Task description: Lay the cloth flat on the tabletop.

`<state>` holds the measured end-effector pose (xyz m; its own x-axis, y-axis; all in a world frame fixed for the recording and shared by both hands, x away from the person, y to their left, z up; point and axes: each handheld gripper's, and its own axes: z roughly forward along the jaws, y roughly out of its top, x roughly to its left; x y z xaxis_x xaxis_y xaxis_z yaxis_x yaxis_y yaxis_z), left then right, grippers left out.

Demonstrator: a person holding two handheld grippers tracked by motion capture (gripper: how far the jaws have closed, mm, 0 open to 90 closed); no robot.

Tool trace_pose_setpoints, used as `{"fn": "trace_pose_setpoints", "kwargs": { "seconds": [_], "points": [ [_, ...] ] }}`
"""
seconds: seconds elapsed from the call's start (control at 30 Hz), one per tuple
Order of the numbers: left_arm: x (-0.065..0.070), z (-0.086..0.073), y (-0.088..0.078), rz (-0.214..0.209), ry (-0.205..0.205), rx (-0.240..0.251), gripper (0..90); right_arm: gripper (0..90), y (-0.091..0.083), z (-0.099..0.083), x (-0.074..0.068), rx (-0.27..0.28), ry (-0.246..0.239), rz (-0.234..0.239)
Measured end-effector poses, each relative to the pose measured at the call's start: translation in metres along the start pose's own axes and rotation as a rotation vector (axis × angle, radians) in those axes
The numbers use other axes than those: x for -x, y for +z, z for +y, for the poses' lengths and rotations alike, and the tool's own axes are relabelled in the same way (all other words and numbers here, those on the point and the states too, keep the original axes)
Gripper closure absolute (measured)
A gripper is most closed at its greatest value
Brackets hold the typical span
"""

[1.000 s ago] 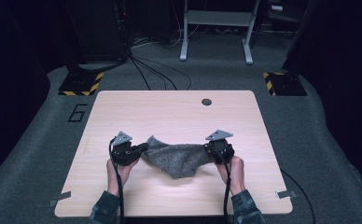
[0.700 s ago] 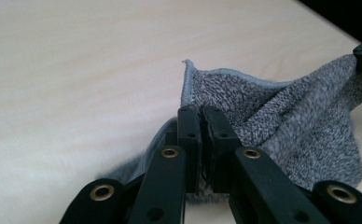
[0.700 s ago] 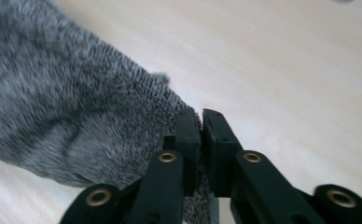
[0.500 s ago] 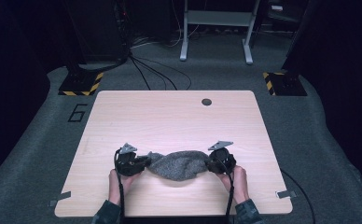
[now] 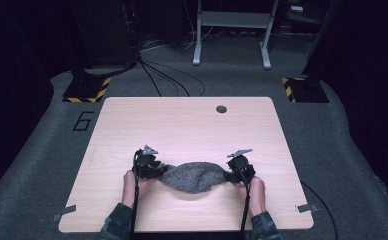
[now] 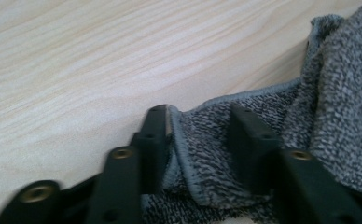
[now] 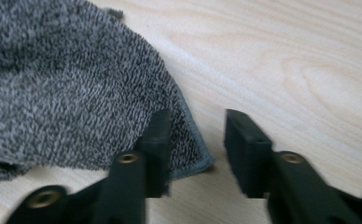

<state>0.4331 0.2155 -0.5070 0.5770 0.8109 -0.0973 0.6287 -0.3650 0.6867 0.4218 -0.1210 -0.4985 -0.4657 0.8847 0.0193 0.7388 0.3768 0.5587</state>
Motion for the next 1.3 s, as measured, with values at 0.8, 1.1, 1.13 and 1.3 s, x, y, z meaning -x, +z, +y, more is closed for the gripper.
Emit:
{"fn": "trace_pose_setpoints", "kwargs": {
  "seconds": [0.8, 1.1, 1.13, 1.3],
  "points": [
    [0.003, 0.018, -0.077, 0.059, -0.016, 0.327, 85.6, 90.0, -0.052, 0.032, -0.002, 0.217, -0.089, -0.102],
    [0.004, -0.005, -0.067, 0.019, -0.032, 0.233, 83.8, 89.2, -0.061, 0.021, -0.013, 0.203, -0.129, -0.080],
    [0.004, -0.012, -0.063, 0.003, -0.034, 0.212, 83.0, 88.7, -0.055, 0.013, -0.015, 0.167, -0.139, -0.068],
    [0.002, -0.037, -0.055, -0.073, -0.069, 0.122, 69.0, 78.9, -0.029, -0.019, -0.019, 0.027, -0.158, -0.003]
  ]
}}
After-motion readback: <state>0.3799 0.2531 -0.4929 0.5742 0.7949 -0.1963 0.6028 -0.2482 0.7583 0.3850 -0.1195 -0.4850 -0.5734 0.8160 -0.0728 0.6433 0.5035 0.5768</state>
